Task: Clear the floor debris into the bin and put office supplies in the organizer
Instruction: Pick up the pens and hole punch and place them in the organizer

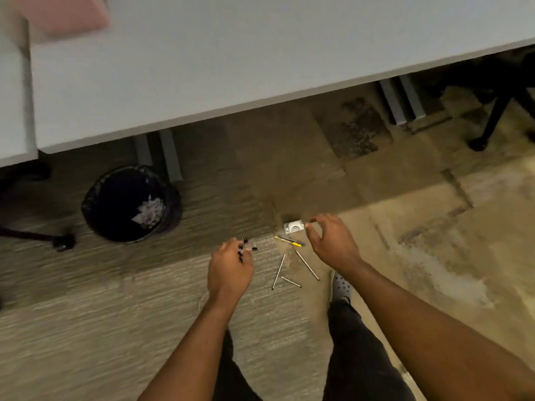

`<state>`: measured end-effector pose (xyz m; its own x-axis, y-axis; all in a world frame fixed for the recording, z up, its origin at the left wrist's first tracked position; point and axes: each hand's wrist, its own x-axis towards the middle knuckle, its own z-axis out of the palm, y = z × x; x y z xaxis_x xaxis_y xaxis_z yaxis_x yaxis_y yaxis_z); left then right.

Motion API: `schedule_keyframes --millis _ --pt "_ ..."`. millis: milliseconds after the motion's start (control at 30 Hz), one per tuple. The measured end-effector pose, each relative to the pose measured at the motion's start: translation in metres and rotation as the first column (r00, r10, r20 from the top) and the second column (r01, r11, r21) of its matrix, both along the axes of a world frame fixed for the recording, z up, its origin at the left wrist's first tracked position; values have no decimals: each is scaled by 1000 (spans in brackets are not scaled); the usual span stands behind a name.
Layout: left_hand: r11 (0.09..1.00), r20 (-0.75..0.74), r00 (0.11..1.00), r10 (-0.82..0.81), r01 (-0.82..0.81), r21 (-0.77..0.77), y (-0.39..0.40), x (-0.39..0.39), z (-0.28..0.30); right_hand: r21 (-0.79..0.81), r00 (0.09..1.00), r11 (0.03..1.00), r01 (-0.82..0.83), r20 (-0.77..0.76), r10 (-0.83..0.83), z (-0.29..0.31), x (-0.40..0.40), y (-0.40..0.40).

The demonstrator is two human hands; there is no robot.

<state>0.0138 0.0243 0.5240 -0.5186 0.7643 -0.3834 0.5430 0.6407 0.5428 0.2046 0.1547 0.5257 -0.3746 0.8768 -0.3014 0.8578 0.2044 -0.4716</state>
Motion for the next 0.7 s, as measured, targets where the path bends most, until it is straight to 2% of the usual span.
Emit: schedule_keyframes --millis 100,333,500,700 --pt "996 60 998 5 0 -90 -3 33 -42 -93 1000 996 9 -3 -9 -50 27 -2" --pt "964 91 995 -48 69 -256 -14 64 -165 -293 1000 956 -10 22 17 -193 54 -27" --pt "923 121 989 -85 124 -363 -20 77 -274 -378 991 923 74 133 -25 -301 76 -49" --pt "858 110 971 -213 239 -455 -15 104 -414 -412 960 900 140 279 -22 -433 108 -53"
